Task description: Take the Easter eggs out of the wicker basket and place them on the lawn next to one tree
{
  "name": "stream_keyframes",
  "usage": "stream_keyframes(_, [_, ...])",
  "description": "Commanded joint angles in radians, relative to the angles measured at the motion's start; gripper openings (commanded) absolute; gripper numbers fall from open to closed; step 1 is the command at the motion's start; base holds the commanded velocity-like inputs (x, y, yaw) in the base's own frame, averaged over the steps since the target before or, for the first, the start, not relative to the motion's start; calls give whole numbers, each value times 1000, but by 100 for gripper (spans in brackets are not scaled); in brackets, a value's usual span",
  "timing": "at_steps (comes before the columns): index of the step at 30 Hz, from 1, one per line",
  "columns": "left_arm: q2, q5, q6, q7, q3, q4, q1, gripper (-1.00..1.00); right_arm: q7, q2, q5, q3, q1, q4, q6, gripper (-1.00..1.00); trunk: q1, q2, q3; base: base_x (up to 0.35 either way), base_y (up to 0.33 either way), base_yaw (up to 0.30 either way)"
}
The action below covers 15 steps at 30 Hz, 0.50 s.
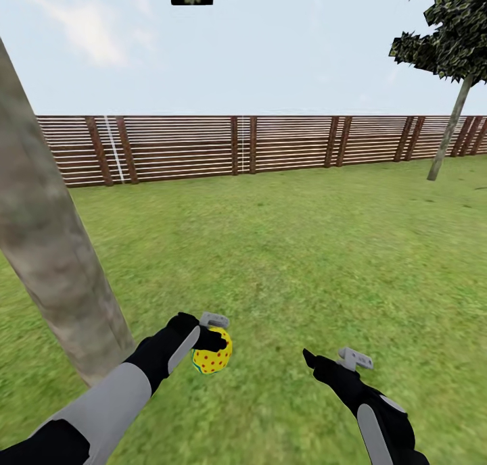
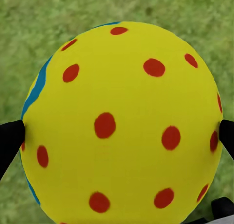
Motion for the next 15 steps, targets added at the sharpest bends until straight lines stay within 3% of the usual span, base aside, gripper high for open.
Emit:
stream_keyframes(1, [0, 8, 3, 6, -3, -1, -1, -100, -5, 1, -10, -1, -1, -1, 5, 100, 4, -8, -5, 0, 0, 0])
stream_keyframes(15, [-8, 13, 0, 6, -3, -1, -1, -100, -5, 1, -10, -1, -1, -1, 4, 100, 58, -106, -48, 0, 0, 0])
